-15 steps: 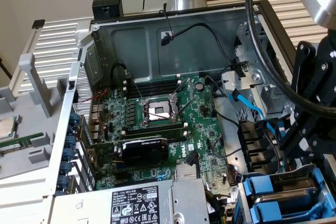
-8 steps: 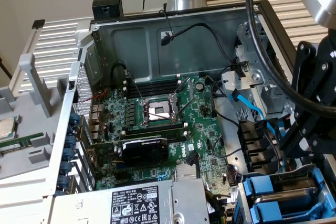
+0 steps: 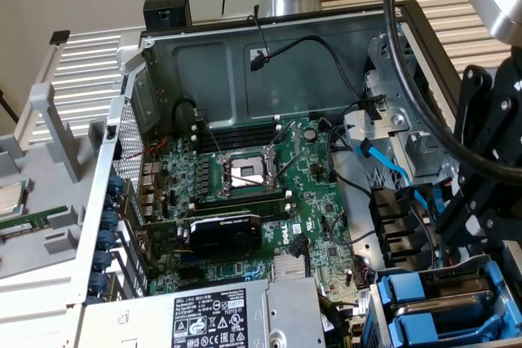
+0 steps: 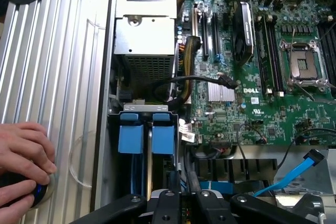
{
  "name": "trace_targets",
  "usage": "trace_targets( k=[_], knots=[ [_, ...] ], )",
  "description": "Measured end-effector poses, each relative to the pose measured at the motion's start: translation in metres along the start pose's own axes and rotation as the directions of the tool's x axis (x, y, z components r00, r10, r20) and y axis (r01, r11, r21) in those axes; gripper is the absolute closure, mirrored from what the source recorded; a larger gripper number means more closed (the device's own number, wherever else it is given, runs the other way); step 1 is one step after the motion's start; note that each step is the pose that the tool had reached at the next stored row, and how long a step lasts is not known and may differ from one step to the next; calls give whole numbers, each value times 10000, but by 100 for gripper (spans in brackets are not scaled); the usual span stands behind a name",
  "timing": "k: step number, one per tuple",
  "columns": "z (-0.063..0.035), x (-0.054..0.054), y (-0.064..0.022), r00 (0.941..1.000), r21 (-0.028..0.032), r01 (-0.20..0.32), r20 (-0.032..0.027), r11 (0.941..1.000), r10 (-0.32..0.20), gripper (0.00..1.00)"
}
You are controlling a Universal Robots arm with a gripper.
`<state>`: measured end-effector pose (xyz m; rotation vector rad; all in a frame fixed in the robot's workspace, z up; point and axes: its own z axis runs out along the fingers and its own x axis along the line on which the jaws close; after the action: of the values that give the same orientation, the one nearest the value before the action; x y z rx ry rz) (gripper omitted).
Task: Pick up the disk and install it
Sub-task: 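Insert the first disk wire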
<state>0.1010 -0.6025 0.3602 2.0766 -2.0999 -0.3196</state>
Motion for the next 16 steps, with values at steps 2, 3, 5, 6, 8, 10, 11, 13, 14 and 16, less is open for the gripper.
trace_targets(
  k=[2, 3, 5, 6, 8, 10, 11, 13, 14, 16],
  knots=[
    [3, 1, 0, 10000, 0, -14, 1, 10000, 14, 84],
    [4, 1, -1, 10000, -1, -19, 1, 10000, 19, 84],
    [5, 1, -4, 10000, -3, -28, -1, 10000, 28, 84],
    [5, 1, -6, 10000, -4, -31, -3, 10000, 31, 84],
    [5, 6, -10, 10000, -8, -35, -6, 10000, 35, 84],
    [1, 16, -17, 10000, -20, -38, -13, 10000, 38, 84],
    [0, 22, -22, 10000, -27, -41, -16, 10000, 40, 84],
    [-3, 39, -31, 10000, -45, -43, -22, 10000, 43, 84],
    [-5, 45, -34, 10000, -50, -44, -25, 10000, 44, 84],
    [-6, 51, -40, 10000, -57, -48, -31, 10000, 48, 84]
  ],
)
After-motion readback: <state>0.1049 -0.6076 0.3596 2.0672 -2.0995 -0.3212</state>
